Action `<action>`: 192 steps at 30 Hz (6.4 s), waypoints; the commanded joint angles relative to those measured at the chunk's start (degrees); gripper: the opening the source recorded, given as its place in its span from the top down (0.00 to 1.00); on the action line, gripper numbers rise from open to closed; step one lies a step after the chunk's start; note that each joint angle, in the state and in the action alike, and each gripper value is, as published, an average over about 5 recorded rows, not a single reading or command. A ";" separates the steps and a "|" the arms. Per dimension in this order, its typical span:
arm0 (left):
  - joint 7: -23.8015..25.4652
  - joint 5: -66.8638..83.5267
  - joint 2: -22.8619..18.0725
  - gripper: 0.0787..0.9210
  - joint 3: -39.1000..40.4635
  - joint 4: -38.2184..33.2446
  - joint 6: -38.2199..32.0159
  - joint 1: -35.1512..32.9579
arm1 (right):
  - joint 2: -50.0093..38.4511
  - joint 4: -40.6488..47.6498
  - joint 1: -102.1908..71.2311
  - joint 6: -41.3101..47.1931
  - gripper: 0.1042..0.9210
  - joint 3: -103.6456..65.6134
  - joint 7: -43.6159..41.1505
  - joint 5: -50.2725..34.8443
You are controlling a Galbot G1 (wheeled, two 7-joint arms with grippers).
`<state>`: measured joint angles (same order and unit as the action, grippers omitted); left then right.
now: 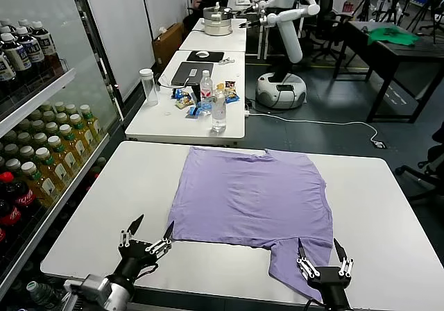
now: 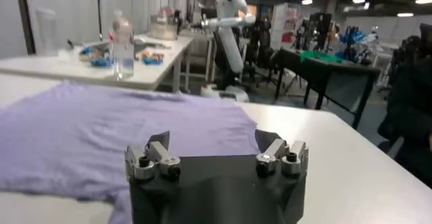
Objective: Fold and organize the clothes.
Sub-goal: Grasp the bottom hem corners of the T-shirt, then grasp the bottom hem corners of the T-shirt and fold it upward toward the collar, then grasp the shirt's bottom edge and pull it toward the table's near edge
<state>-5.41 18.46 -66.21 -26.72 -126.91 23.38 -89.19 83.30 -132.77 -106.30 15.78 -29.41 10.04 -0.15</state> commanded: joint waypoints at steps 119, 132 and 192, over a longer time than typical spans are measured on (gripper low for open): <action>-2.11 -3.20 7.53 0.91 17.97 16.93 9.90 25.79 | -21.32 24.44 36.10 16.70 0.86 1.72 -2.81 -10.55; -3.17 -3.49 4.89 0.46 14.85 9.37 9.71 14.93 | -20.17 22.31 27.94 -1.01 0.42 -3.31 -1.89 -4.61; -3.94 12.25 8.37 0.95 9.33 -7.42 10.00 -3.72 | -21.19 2.62 -4.28 17.37 0.96 -15.52 -7.76 -25.37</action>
<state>-9.94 29.40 -60.26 -14.69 -123.49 33.42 -80.73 62.45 -122.26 -98.84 33.40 -39.84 3.13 -26.11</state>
